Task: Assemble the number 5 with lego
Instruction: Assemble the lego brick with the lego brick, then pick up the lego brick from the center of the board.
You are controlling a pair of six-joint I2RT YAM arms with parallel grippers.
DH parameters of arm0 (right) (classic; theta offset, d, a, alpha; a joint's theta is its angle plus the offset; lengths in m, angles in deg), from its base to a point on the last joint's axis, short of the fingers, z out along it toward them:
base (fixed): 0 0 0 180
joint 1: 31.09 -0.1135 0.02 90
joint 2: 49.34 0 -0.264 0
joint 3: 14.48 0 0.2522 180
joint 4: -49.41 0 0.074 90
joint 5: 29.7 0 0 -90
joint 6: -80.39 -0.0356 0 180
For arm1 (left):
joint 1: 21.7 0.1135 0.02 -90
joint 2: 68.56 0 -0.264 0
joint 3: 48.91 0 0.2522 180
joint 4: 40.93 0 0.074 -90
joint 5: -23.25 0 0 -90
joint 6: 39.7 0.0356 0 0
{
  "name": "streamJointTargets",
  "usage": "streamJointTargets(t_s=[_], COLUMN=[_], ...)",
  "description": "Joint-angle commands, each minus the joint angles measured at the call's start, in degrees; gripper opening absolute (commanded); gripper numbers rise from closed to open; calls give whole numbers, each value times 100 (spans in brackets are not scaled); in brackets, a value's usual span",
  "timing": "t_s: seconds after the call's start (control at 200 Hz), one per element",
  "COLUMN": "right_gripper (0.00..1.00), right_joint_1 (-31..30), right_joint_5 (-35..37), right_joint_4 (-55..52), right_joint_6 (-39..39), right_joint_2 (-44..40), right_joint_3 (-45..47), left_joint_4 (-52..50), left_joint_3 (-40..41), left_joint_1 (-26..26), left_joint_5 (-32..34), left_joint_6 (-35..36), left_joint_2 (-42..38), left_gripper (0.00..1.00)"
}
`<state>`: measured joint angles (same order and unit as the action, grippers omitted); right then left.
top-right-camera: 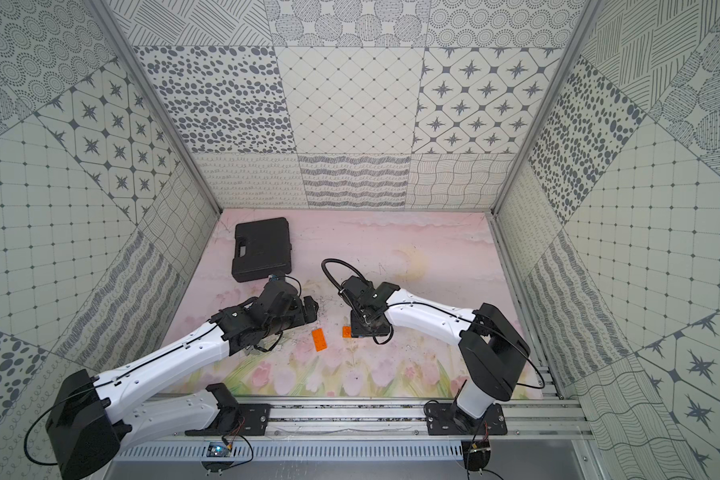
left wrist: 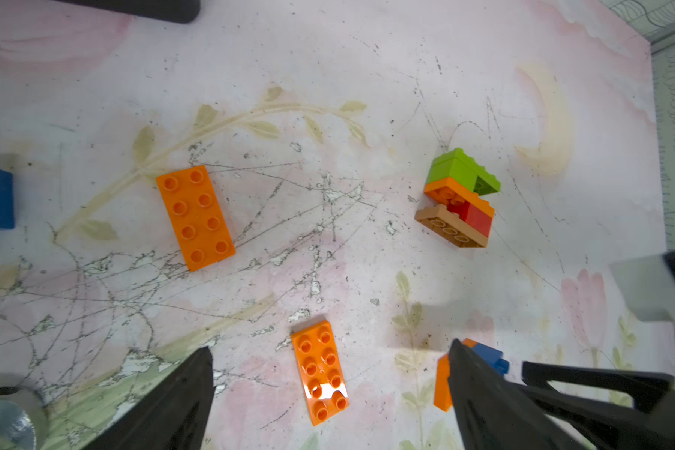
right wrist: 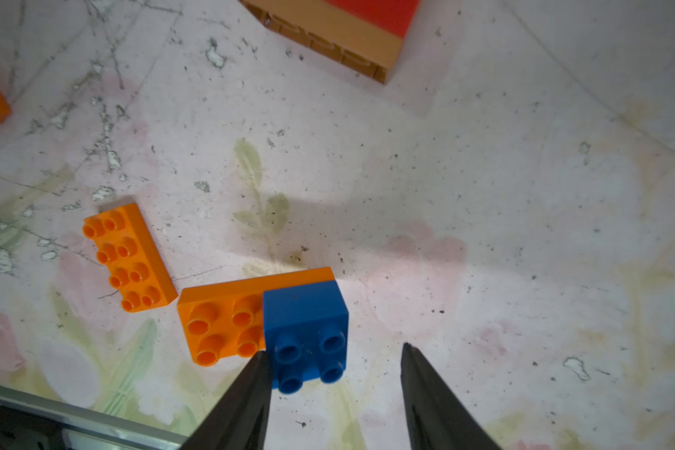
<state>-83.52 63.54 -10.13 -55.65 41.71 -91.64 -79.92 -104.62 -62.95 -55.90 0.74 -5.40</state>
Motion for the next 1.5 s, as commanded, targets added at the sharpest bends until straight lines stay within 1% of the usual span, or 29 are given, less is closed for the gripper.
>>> streamJointTargets(t_s=[0.0,0.145,0.225,0.28,0.36,0.39,0.455,0.495,0.54,0.565,0.63,0.685,0.785,0.84,0.871,0.916,0.931,0.991,1.036,1.096,1.166,1.226,1.281,1.356,1.406,1.496], right_gripper=[58,57,53,42,33,31,23,23,28,29,30,35,37,43,44,44,44,47,49,49,50,52,53,54,55,56], right_joint_1=[-14,23,111,208,335,378,471,492,513,514,497,512,490,466,449,411,405,331,258,115,-100,-321,-525,-773,-912,-1112], right_joint_5=[158,163,204,209,245,208,104,45,-74,-60,-97,-102,-35,59,144,161,166,122,-25,-266,-424,-371,-284,18,151,352], right_joint_4=[330,555,433,255,-79,-109,-146,-100,-75,-75,53,74,-155,-159,-124,17,75,306,578,996,1367,1449,1348,1011,846,740], right_joint_6=[3,-38,-65,-3,59,126,187,194,223,205,139,116,196,251,245,299,301,355,453,549,570,576,661,669,693,649], right_joint_2=[-318,-419,-264,-66,237,342,517,574,622,621,473,336,94,-101,-214,-376,-418,-566,-613,-568,-294,114,559,1194,1589,2066], right_joint_3=[210,409,378,303,205,203,191,215,190,169,226,248,79,65,90,147,167,218,256,281,154,-131,-535,-1108,-1478,-1851], left_joint_4=[-562,-633,-593,-537,-462,-428,-206,-79,227,331,378,301,116,26,-6,-7,-155,-334,-490,-787,-1139,-1418,-1708,-2104,-2421,-2856], left_joint_3=[-131,-222,-261,-246,-179,-164,-114,-88,-44,-32,-40,-58,-67,-67,-67,-67,-67,-76,-75,-76,-59,-33,-32,-7,24,152], left_joint_1=[461,924,962,961,960,959,961,961,961,957,961,960,961,961,961,961,955,964,963,981,1031,1112,1199,1257,1271,1269], left_joint_5=[-97,-435,-607,-723,-863,-942,-1272,-1507,-1803,-1917,-1980,-1890,-1647,-1530,-1456,-1331,-1288,-1028,-759,-322,111,359,546,845,1131,1562], left_joint_6=[-225,-219,-219,-218,-240,-240,-86,19,114,137,103,101,2,-98,-155,-236,-245,-353,-459,-641,-848,-971,-1066,-1241,-1486,-1985], left_joint_2=[115,344,432,468,470,470,458,444,448,457,475,498,530,539,536,508,489,390,278,80,-190,-433,-650,-979,-1219,-1681], left_gripper=[93,85,84,84,83,82,80,79,76,75,74,74,74,72,71,70,70,70,70,70,71,73,73,72,74,74])
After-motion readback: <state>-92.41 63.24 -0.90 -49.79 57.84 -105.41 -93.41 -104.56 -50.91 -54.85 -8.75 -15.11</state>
